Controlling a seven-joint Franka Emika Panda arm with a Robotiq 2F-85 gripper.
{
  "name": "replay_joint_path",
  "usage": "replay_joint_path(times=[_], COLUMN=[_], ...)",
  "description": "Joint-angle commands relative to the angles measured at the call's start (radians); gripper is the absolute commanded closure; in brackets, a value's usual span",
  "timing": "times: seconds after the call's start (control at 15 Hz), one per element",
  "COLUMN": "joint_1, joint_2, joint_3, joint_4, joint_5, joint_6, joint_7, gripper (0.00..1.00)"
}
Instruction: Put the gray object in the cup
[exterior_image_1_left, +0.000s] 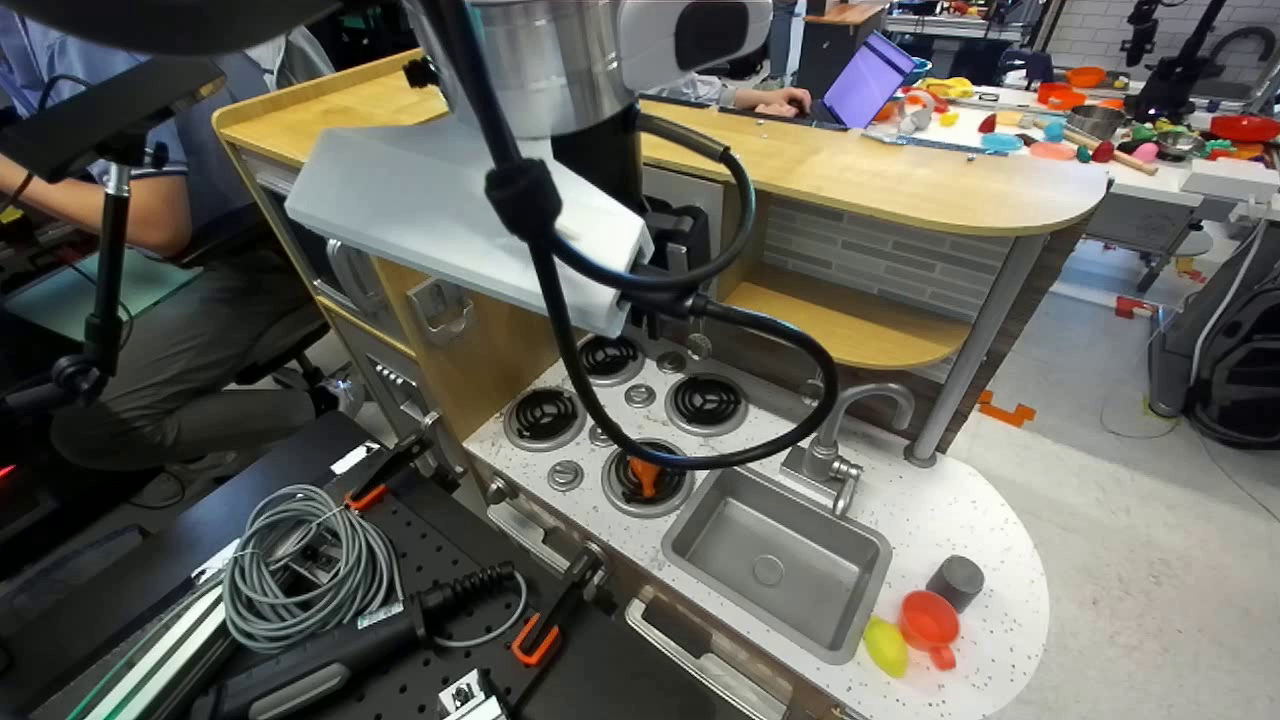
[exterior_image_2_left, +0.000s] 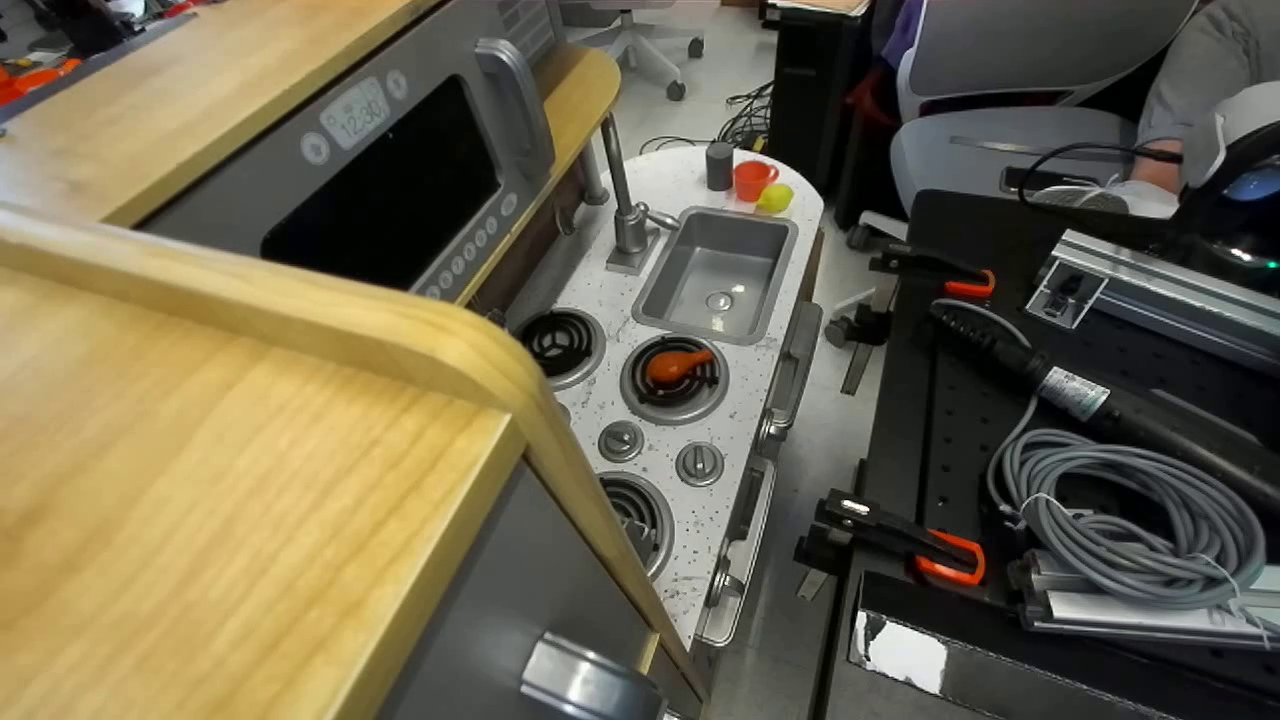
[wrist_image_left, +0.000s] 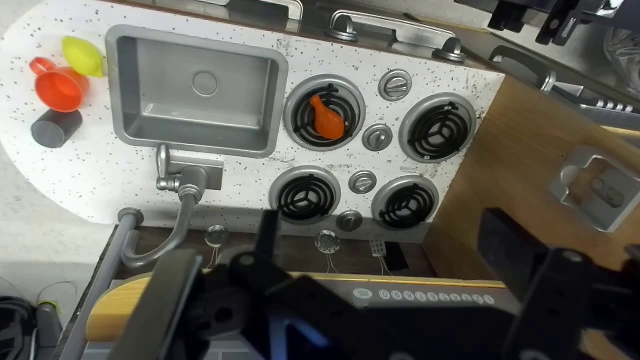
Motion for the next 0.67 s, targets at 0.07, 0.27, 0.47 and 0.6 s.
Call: replay_joint_path(times=[0.07, 0.27, 0.47, 0.6], joint_1=[-0.021, -0.016, -0.018, -0.034], joint_2=[0.063, 0.136, 0.255, 0.353], joint_3=[0.0, -0.037, -0.07, -0.073], joint_4=[0.015, 0.049, 0.106, 0.15], joint_5=[0.022, 0.051, 0.119, 0.189], joint_6=[0.058, 0.093, 0.128, 0.158], joint_7=[-0.085, -0.177, -0.301, -0.375], gripper=[0.0, 0.0, 0.0, 0.0])
